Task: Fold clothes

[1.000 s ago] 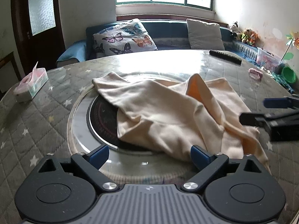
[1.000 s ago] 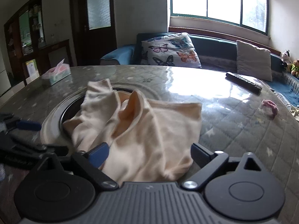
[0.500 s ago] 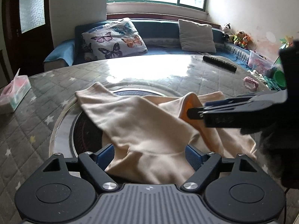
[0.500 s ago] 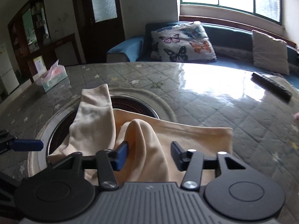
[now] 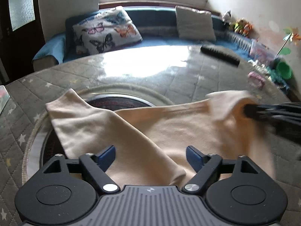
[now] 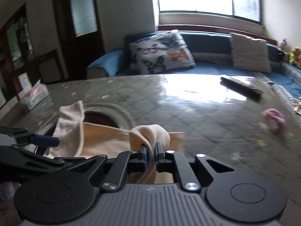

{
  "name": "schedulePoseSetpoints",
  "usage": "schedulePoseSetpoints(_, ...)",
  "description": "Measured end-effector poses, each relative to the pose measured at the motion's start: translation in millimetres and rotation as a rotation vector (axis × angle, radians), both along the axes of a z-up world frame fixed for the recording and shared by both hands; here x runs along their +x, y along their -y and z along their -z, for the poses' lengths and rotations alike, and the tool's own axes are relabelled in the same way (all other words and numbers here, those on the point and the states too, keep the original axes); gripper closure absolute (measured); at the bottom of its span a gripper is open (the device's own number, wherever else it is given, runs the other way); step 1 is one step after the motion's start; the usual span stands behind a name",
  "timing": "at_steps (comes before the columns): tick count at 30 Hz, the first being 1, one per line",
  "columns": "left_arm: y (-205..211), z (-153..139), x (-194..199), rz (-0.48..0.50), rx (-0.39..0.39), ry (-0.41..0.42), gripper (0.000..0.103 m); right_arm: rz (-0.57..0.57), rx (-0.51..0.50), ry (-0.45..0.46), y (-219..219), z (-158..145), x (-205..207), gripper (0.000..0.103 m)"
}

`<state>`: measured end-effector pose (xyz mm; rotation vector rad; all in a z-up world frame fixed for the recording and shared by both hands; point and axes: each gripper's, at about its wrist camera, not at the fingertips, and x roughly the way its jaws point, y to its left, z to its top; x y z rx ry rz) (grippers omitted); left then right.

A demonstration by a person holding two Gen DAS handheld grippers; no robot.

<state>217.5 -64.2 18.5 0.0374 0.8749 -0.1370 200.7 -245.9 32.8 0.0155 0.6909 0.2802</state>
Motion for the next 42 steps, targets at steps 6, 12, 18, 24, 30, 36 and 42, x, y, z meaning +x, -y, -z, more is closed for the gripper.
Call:
schedulePoseSetpoints(6,-8.1,11.2,1.9,-0.016,0.0,-0.055,0.085,0.098,0.015,0.023,42.7,-8.0,-28.9,0.096)
schedulePoseSetpoints(12,-40.6,-7.7,-40.4,-0.059,-0.028,0.011,0.098,0.212,0.042,0.021,84.0,-6.6,-61.2,0.096)
schedulePoseSetpoints(18,-84.0,-29.2,-112.5,-0.145,-0.03,0.089,0.102,0.309,0.087,-0.009,118.7,4.4,-96.6,0.096)
schedulePoseSetpoints(24,-117.6,-31.0,-174.2,-0.224,-0.044,0.084,0.102,0.379,0.122,-0.051,140.6,16.8,-130.4,0.087)
schedulePoseSetpoints(30,-124.8,-26.1,-178.7,-0.237,-0.064,0.053,0.101,0.423,0.065,-0.085,147.5,21.8,-143.4,0.071)
schedulePoseSetpoints(36,-99.9,-36.6,-153.7,-0.171,-0.085,0.096,0.086,0.463,-0.035,-0.055,145.2,8.0,-144.3,0.058)
schedulePoseSetpoints(42,-74.4,-40.5,-124.5,-0.122,-0.07,0.117,0.061,0.455,-0.096,-0.06,145.0,3.5,-141.8,0.057)
